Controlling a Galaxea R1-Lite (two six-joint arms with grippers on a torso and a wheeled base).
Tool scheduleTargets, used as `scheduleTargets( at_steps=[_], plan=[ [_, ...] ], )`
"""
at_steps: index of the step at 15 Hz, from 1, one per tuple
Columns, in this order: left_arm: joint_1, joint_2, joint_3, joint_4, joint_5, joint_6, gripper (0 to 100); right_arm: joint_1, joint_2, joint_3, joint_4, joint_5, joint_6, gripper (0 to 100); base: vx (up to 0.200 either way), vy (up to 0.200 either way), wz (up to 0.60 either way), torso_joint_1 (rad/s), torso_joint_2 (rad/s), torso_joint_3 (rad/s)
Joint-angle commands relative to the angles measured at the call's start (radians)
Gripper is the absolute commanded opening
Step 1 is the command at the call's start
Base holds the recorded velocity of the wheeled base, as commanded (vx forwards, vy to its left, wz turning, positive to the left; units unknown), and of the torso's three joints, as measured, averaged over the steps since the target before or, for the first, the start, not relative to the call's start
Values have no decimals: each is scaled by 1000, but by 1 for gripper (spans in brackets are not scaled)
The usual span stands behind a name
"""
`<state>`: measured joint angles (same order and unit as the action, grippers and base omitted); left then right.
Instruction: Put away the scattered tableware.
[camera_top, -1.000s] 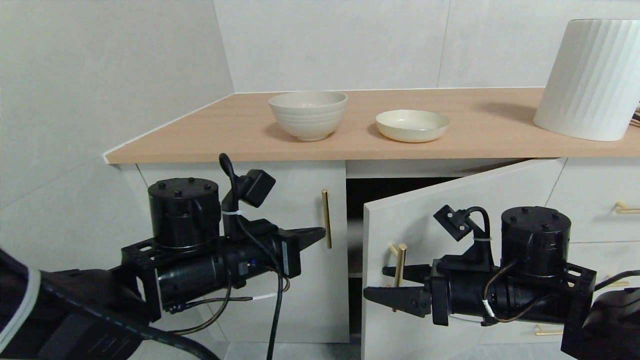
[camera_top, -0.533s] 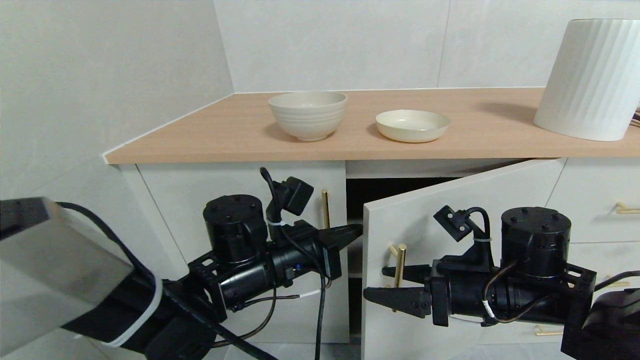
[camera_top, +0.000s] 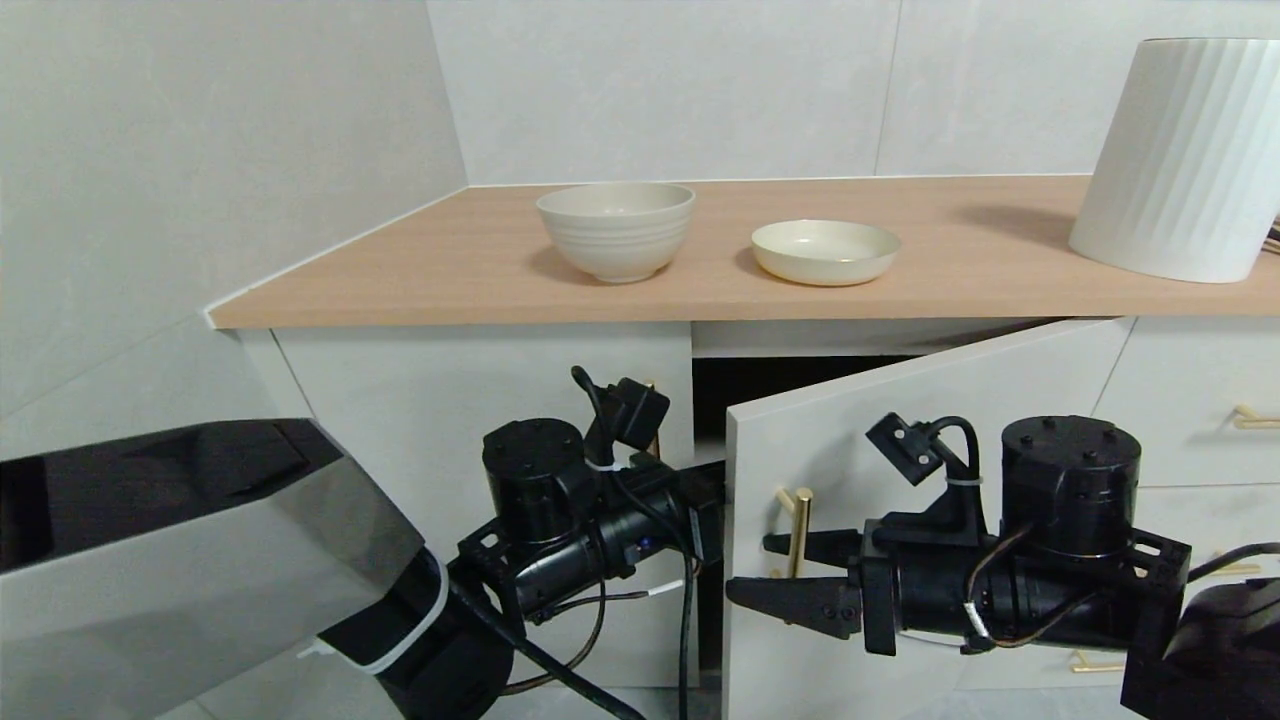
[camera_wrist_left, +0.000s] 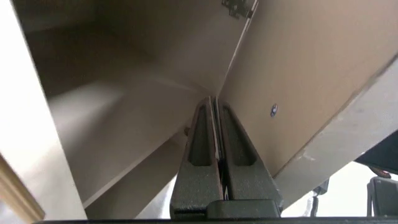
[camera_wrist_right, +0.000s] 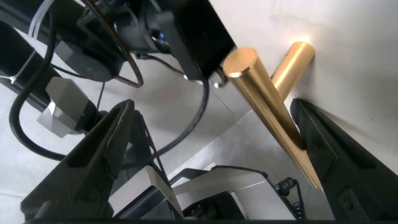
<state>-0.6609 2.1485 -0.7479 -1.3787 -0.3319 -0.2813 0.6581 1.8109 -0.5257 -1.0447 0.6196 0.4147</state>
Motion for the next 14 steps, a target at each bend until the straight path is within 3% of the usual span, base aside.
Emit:
scheduleTargets(
  at_steps=[1,4,5,6,10,14],
  plan=[
    [-3,8,-4,0,1,-1,0,-9,10,0,-1,-6,-8,100,0,0,0,0,0,0],
    [-16,8,-4,0,1,-12,0,-51,8,7,-1,-21,-62,100,0,0,0,0,0,0],
    [-25,7,-4,-2,1,-44,0,-74,1,7,-1,-35,-91,100,0,0,0,0,0,0],
    [-25,7,-5,-2,1,-50,0,-81,-2,7,-1,-46,-94,100,0,0,0,0,0,0],
    [-34,5,-10,-2,5,-52,0,-140,-50,55,-6,-86,-94,100,0,0,0,0,0,0],
    [-36,2,-11,1,11,-52,0,-160,-209,224,-5,-86,-94,100,0,0,0,0,0,0]
  ],
)
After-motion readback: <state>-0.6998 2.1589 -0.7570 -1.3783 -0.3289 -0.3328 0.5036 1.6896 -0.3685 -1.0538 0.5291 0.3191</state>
